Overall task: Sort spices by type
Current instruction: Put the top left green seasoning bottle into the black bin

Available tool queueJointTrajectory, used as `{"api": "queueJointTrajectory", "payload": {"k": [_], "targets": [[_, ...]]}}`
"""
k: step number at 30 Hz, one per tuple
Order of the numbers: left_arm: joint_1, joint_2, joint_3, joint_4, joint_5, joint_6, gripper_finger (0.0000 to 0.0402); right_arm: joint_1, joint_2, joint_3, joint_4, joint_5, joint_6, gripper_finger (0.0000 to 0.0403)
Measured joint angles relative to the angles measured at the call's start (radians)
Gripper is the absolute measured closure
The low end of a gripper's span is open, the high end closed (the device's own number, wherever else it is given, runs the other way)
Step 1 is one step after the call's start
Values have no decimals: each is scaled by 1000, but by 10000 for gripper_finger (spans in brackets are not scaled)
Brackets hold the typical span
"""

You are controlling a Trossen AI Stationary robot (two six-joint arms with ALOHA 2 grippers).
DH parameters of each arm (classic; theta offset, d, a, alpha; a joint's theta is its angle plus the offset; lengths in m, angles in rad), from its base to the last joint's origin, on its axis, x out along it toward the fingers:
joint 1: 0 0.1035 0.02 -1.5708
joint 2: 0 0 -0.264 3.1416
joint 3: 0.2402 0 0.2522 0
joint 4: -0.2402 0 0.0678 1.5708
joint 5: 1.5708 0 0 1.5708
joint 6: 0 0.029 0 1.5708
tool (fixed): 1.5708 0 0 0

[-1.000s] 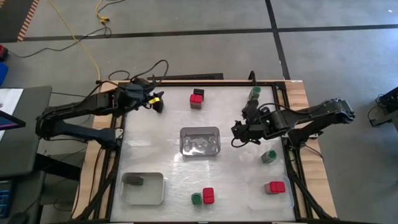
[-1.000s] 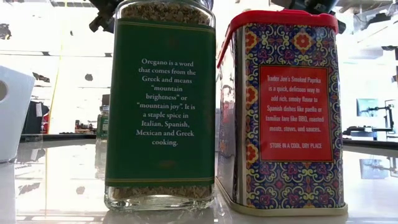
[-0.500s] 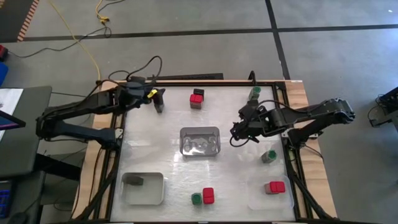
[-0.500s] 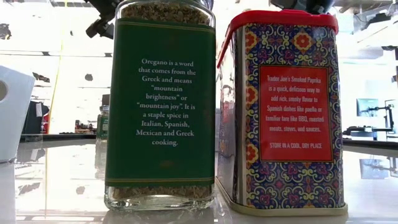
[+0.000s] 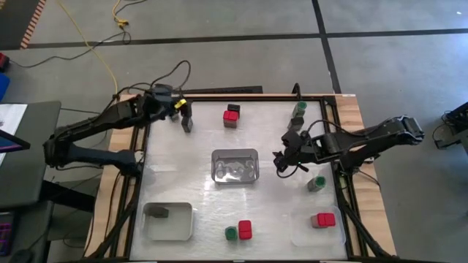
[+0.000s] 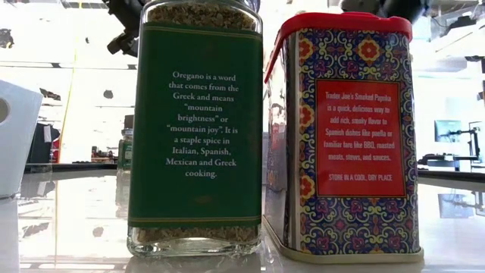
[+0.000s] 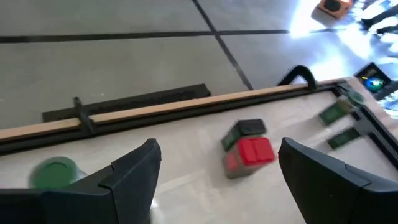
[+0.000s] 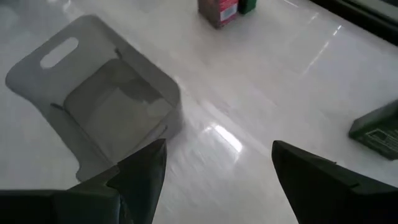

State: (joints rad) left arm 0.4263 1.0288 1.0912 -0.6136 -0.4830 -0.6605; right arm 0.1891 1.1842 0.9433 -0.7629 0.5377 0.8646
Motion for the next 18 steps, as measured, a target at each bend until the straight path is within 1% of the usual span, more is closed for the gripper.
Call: {"api": "queueJointTrajectory", "payload": {"k": [4,9,11,14,15,16,18], "targets": [[105,0,0,-2,65,40,88,-17,-75,-95,84,-6,16,85],[251,5,0,-29,155,96,88,-75,-151,-201,156,-82,20,85],[319,20,0,-42,223,96,88,-105,-168,-235,183,-123,20,85],[418,60,0,-42,372,106,88,-145,-190,-267,203,-178,17,85],[447,80,4,-50,412,120,88,-155,-191,-268,201,-181,16,85],[474,105,16,-73,445,135,88,-163,-191,-268,208,-181,9,85],[516,161,62,-147,475,172,88,-175,-192,-268,233,-190,-14,85]]}}
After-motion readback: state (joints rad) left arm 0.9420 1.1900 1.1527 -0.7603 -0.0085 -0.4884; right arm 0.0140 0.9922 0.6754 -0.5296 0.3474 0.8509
